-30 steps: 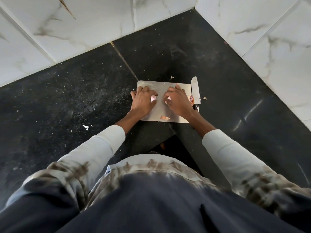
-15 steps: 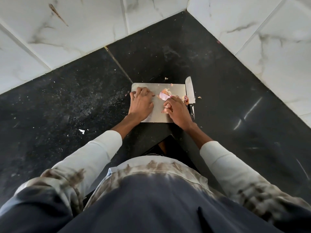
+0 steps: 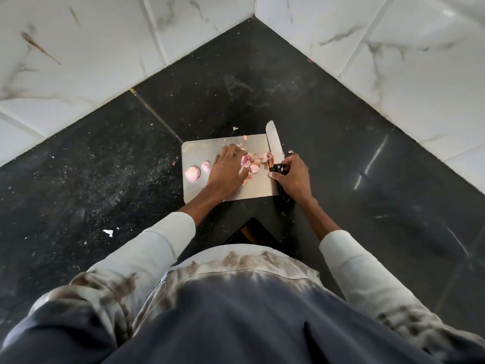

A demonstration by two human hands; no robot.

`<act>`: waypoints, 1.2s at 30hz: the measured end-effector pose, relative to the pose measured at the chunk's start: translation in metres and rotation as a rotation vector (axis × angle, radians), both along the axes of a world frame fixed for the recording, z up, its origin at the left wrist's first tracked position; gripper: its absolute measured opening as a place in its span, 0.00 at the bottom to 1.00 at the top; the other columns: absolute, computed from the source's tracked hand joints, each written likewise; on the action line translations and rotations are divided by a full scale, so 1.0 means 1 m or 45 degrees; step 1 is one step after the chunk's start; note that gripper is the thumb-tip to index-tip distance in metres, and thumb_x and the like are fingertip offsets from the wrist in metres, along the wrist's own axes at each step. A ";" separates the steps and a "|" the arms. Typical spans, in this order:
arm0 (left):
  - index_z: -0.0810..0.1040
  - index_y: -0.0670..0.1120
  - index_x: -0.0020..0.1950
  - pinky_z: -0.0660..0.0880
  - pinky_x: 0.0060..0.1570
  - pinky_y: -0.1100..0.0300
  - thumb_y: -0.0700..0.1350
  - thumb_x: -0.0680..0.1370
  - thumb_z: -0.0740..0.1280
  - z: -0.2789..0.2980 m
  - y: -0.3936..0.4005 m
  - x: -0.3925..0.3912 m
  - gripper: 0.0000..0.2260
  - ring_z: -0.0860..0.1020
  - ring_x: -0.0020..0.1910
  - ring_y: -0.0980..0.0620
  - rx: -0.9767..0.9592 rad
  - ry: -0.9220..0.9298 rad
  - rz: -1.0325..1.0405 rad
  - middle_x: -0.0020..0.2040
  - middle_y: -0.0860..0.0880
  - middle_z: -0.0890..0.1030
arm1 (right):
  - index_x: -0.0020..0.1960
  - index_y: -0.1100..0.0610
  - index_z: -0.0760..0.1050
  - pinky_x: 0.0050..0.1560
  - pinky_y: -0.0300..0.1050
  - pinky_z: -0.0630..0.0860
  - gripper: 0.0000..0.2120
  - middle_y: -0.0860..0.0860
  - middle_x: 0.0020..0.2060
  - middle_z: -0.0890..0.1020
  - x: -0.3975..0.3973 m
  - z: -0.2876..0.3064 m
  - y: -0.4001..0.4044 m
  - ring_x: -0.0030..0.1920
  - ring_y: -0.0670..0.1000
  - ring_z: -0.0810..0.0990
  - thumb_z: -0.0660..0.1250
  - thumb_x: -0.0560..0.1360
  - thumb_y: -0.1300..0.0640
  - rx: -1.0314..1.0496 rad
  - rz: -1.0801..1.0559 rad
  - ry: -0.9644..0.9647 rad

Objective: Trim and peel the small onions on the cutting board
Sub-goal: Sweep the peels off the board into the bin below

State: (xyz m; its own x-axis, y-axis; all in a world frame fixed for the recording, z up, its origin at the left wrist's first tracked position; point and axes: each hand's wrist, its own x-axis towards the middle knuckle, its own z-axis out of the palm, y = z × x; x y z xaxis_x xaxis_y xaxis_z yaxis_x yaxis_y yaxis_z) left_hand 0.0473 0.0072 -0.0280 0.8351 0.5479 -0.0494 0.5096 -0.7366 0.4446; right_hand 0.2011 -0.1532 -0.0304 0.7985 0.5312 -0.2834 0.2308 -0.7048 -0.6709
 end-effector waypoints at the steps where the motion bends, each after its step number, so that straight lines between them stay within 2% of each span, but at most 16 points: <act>1: 0.73 0.46 0.74 0.71 0.74 0.44 0.52 0.84 0.68 0.000 -0.001 0.003 0.21 0.69 0.75 0.43 0.004 -0.004 -0.009 0.75 0.45 0.71 | 0.59 0.50 0.73 0.50 0.41 0.78 0.21 0.48 0.54 0.80 0.000 0.001 0.000 0.52 0.48 0.81 0.82 0.73 0.53 0.004 -0.023 0.018; 4: 0.75 0.46 0.73 0.70 0.74 0.45 0.50 0.84 0.68 0.001 -0.004 0.006 0.19 0.70 0.74 0.43 0.037 -0.051 -0.037 0.74 0.45 0.72 | 0.60 0.53 0.77 0.52 0.42 0.81 0.17 0.48 0.53 0.83 -0.002 0.003 0.002 0.51 0.46 0.82 0.80 0.76 0.55 0.029 -0.071 0.013; 7: 0.77 0.47 0.71 0.69 0.76 0.47 0.49 0.84 0.68 0.003 -0.005 0.012 0.16 0.70 0.74 0.45 -0.030 -0.178 0.062 0.73 0.47 0.74 | 0.64 0.57 0.80 0.48 0.35 0.78 0.13 0.49 0.54 0.84 -0.001 0.010 0.003 0.50 0.46 0.83 0.74 0.81 0.56 0.130 -0.208 0.042; 9: 0.79 0.48 0.69 0.70 0.75 0.53 0.48 0.83 0.70 0.006 -0.005 0.019 0.15 0.72 0.73 0.48 -0.203 -0.275 0.211 0.72 0.49 0.76 | 0.65 0.58 0.81 0.52 0.40 0.82 0.12 0.51 0.56 0.86 0.003 0.012 0.003 0.51 0.48 0.85 0.69 0.84 0.57 0.246 -0.390 0.171; 11: 0.81 0.49 0.67 0.75 0.71 0.56 0.47 0.83 0.71 0.012 -0.004 0.028 0.12 0.79 0.66 0.52 -0.406 -0.359 0.366 0.67 0.50 0.82 | 0.63 0.58 0.83 0.58 0.48 0.84 0.10 0.52 0.52 0.87 0.008 0.014 0.000 0.51 0.51 0.87 0.67 0.85 0.58 0.377 -0.525 0.349; 12: 0.83 0.48 0.65 0.78 0.68 0.55 0.46 0.83 0.71 0.015 -0.003 0.032 0.11 0.82 0.61 0.53 -0.501 -0.387 0.407 0.63 0.50 0.84 | 0.62 0.57 0.83 0.58 0.48 0.84 0.10 0.51 0.50 0.88 0.009 0.015 -0.002 0.50 0.50 0.87 0.66 0.85 0.58 0.429 -0.539 0.426; 14: 0.86 0.46 0.61 0.82 0.62 0.56 0.48 0.83 0.72 0.022 -0.003 0.040 0.10 0.85 0.54 0.55 -0.710 -0.412 0.446 0.56 0.50 0.88 | 0.61 0.57 0.83 0.58 0.48 0.84 0.09 0.53 0.48 0.88 0.009 0.016 -0.006 0.47 0.49 0.87 0.65 0.86 0.59 0.512 -0.484 0.567; 17: 0.88 0.44 0.55 0.83 0.54 0.54 0.55 0.80 0.74 0.026 -0.003 0.048 0.14 0.88 0.49 0.50 -1.198 -0.366 0.500 0.49 0.49 0.90 | 0.59 0.55 0.83 0.56 0.48 0.84 0.09 0.56 0.51 0.88 0.006 0.017 -0.010 0.49 0.52 0.87 0.64 0.86 0.61 0.597 -0.314 0.682; 19: 0.88 0.44 0.53 0.83 0.54 0.50 0.56 0.79 0.76 0.027 -0.006 0.049 0.15 0.88 0.49 0.48 -1.445 -0.297 0.467 0.48 0.47 0.90 | 0.61 0.58 0.82 0.53 0.44 0.83 0.09 0.56 0.51 0.88 0.002 0.018 -0.011 0.48 0.52 0.87 0.64 0.86 0.63 0.623 -0.187 0.730; 23: 0.87 0.41 0.53 0.84 0.49 0.55 0.49 0.79 0.77 0.024 -0.006 0.046 0.11 0.87 0.45 0.49 -1.545 -0.335 0.504 0.47 0.44 0.90 | 0.63 0.59 0.81 0.50 0.42 0.82 0.09 0.63 0.55 0.87 -0.002 0.023 -0.011 0.50 0.54 0.85 0.65 0.86 0.62 0.578 -0.018 0.757; 26: 0.87 0.41 0.50 0.83 0.49 0.53 0.45 0.77 0.78 0.020 -0.003 0.042 0.07 0.85 0.47 0.43 -1.597 -0.372 0.590 0.48 0.40 0.89 | 0.64 0.58 0.81 0.56 0.49 0.82 0.09 0.58 0.54 0.88 0.002 0.028 -0.012 0.52 0.53 0.86 0.66 0.86 0.59 0.519 0.101 0.749; 28: 0.87 0.41 0.50 0.82 0.43 0.54 0.44 0.76 0.80 0.019 -0.002 0.040 0.08 0.84 0.44 0.44 -1.642 -0.407 0.666 0.45 0.41 0.89 | 0.64 0.57 0.81 0.62 0.53 0.81 0.09 0.57 0.55 0.88 0.004 0.031 -0.013 0.55 0.54 0.86 0.67 0.86 0.58 0.480 0.169 0.735; 30: 0.87 0.41 0.51 0.82 0.41 0.55 0.45 0.75 0.80 0.023 -0.003 0.038 0.09 0.85 0.40 0.47 -1.681 -0.436 0.739 0.42 0.43 0.89 | 0.64 0.56 0.81 0.64 0.56 0.79 0.09 0.57 0.55 0.88 0.007 0.036 -0.012 0.55 0.54 0.86 0.67 0.85 0.58 0.471 0.215 0.721; 34: 0.85 0.43 0.49 0.83 0.43 0.60 0.45 0.77 0.79 0.032 -0.003 0.043 0.07 0.86 0.39 0.52 -1.747 -0.559 0.906 0.40 0.47 0.88 | 0.66 0.60 0.80 0.61 0.50 0.81 0.11 0.58 0.55 0.88 0.011 0.047 -0.013 0.54 0.53 0.86 0.67 0.85 0.59 0.479 0.278 0.741; 36: 0.85 0.42 0.51 0.84 0.41 0.63 0.45 0.78 0.78 0.034 0.005 0.045 0.08 0.85 0.37 0.53 -1.768 -0.642 1.037 0.40 0.47 0.88 | 0.67 0.61 0.80 0.61 0.48 0.80 0.12 0.58 0.55 0.88 0.014 0.051 -0.016 0.55 0.51 0.86 0.66 0.85 0.60 0.446 0.312 0.751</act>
State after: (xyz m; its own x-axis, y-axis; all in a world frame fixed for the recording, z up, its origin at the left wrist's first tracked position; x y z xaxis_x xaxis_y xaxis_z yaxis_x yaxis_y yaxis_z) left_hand 0.0925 0.0124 0.0060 0.4591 0.5885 -0.6655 0.1480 0.6880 0.7105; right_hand 0.2154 -0.1694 0.0203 0.4121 0.8135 -0.4105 -0.1150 -0.4005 -0.9091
